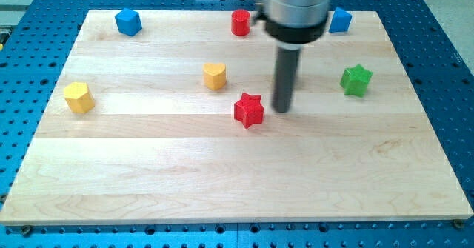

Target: Push the green circle towards the bottom left corner

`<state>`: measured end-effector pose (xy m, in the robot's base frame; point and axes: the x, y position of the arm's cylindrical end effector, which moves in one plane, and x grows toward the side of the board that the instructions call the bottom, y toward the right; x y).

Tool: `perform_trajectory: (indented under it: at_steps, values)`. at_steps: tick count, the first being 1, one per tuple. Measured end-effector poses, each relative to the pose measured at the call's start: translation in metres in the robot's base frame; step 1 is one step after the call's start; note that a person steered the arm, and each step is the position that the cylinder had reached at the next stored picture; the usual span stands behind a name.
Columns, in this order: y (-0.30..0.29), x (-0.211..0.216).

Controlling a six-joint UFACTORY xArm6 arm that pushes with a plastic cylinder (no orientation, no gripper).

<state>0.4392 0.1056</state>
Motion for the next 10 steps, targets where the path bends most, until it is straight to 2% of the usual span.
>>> perform_trajectory:
  at_steps: [1, 2, 4, 5, 6, 7, 8, 10]
  values:
    - [0.028, -0.057]
    - [0.031, -0.066]
    - [-0.076, -0.07]
    - [-0.071, -0.107]
    - [-0.115, -0.059]
    - [-0.118, -0.02]
    - [-0.097, -0.022]
    - [-0.223, 0.085]
